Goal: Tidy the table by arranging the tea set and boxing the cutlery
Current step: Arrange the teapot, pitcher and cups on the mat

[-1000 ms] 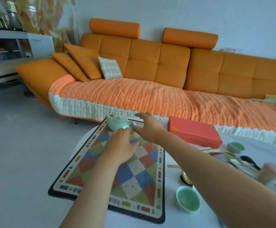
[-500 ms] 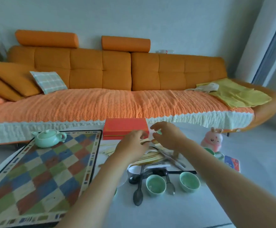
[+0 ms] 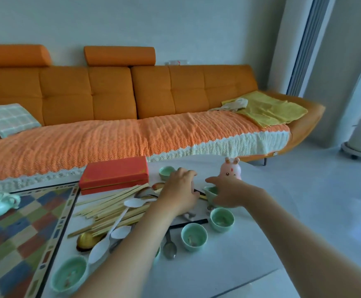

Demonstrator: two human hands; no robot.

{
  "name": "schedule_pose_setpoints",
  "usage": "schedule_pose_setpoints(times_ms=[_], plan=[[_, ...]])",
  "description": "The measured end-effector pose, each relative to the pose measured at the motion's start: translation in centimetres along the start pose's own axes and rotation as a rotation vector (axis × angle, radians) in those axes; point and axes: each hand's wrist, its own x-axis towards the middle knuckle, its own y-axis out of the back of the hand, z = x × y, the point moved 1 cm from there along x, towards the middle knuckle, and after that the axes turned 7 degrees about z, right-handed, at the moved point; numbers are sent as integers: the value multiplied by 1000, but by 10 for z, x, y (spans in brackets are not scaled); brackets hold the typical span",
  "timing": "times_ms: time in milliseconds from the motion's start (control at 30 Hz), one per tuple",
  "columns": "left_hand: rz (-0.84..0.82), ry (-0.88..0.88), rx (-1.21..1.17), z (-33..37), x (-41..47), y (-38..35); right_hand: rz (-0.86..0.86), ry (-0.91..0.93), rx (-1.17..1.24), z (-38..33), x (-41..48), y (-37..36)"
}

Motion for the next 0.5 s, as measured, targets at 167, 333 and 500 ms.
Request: schedule_pose_setpoints(times_ms=[167,333,500], plan=[[-54,-92,275,5,4,-15,32,23,-47,0,2,-7],[26,-125,298,8,7,-13,91,21,87,5,5,-8],[230,-92,65,20,10,5,373,82,24,-4,4,13]])
